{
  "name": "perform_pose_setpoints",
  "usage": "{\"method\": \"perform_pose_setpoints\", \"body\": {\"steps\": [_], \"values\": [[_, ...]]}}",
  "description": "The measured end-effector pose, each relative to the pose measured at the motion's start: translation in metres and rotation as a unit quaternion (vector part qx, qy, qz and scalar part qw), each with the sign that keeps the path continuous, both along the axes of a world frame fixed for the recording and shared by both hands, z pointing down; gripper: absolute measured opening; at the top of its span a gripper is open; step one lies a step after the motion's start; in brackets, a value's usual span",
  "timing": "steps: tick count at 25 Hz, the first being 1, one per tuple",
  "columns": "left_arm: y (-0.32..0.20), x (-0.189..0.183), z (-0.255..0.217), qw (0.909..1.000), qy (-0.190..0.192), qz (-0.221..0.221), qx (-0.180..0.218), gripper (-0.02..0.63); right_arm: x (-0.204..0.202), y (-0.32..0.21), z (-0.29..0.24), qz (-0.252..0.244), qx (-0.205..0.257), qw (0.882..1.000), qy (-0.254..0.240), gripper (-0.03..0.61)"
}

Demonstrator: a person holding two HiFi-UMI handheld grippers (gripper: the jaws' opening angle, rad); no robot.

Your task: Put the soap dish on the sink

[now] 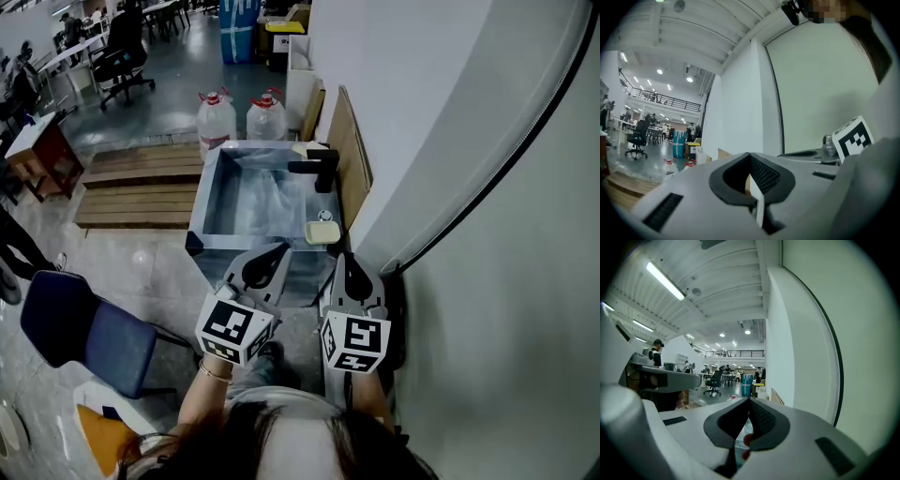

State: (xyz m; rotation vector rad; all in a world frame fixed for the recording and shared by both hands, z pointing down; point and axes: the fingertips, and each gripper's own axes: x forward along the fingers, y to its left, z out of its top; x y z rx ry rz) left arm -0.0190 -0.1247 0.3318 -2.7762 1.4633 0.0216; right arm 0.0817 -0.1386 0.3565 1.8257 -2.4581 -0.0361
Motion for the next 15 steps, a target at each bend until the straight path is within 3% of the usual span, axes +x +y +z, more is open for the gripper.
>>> {"method": "perform_pose_setpoints", "body": {"steps": [15], "values": [[0.035, 0.014, 0.0, 1.0, -0.003, -0.001, 0.003, 0.008, 0.01, 0.032, -0.003, -0.004, 0.008, 1.0, 0.001, 0.026]]}}
